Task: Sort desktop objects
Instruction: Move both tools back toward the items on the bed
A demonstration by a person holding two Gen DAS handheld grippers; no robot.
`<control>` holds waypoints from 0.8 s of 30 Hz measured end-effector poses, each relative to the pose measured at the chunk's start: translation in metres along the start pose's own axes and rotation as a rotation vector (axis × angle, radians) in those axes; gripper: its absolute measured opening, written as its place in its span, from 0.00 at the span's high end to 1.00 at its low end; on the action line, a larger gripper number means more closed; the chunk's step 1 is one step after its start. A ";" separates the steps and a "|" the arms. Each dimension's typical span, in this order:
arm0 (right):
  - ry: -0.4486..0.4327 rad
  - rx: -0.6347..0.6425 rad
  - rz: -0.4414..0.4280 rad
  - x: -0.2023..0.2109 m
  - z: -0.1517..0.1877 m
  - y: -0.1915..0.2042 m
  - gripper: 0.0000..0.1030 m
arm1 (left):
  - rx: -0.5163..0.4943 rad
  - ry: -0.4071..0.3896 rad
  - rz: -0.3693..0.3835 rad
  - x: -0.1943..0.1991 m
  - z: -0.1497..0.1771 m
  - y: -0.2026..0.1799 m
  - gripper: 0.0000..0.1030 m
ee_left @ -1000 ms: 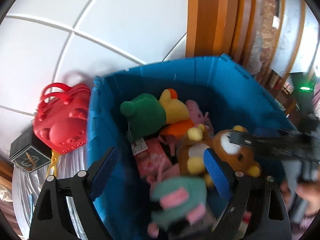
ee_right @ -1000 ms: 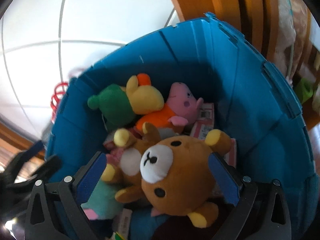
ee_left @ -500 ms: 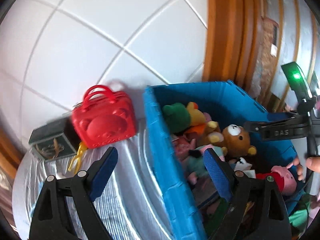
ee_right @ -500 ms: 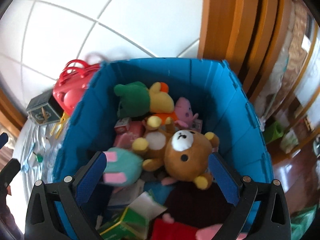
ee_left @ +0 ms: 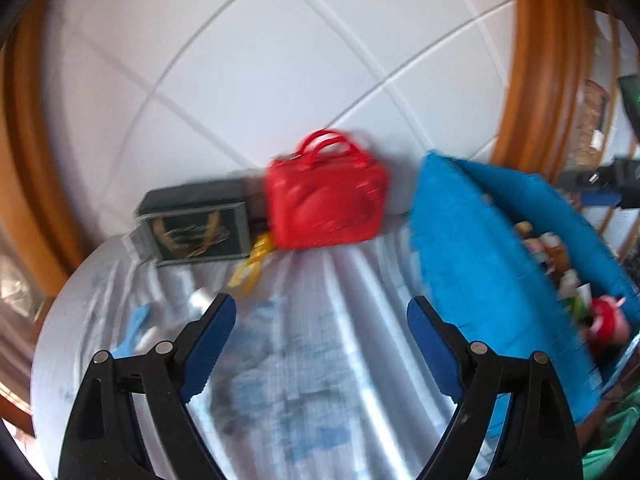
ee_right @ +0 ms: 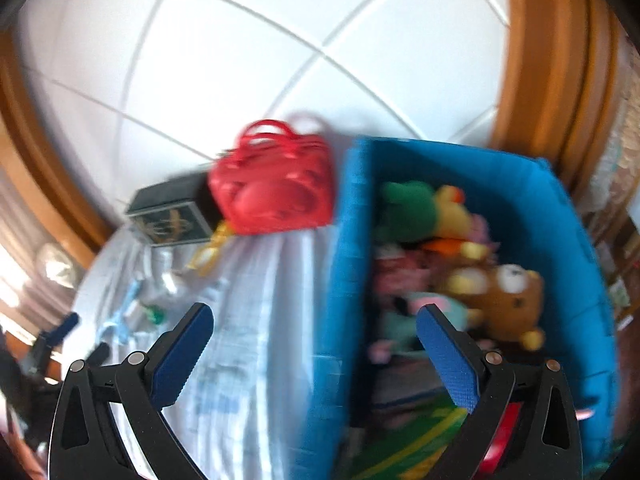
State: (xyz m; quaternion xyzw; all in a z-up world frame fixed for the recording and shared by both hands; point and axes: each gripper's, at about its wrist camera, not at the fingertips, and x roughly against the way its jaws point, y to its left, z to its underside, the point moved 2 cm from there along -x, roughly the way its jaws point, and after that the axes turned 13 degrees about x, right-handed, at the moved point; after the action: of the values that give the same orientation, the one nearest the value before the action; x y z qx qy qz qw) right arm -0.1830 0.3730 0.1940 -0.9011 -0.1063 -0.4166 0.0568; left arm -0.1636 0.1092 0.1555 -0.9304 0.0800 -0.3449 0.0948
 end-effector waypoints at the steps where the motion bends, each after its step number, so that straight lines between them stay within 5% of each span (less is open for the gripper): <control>1: -0.001 0.008 -0.011 -0.005 -0.002 0.015 0.00 | -0.005 0.004 -0.020 -0.002 0.001 0.016 0.14; 5: 0.011 0.021 -0.066 -0.040 -0.003 0.073 0.00 | -0.008 0.020 -0.119 -0.009 0.010 0.094 0.14; 15: 0.094 0.018 -0.161 -0.157 0.019 0.162 0.00 | 0.178 0.117 -0.338 -0.046 0.029 0.285 0.14; 24: 0.244 0.134 -0.183 -0.275 0.038 0.229 0.00 | 0.380 0.231 -0.397 -0.131 0.057 0.374 0.14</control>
State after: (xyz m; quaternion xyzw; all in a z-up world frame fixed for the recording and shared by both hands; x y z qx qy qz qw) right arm -0.2734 0.1187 -0.0432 -0.8247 -0.2077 -0.5182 0.0909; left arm -0.2556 -0.2187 -0.0556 -0.8481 -0.1591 -0.4690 0.1882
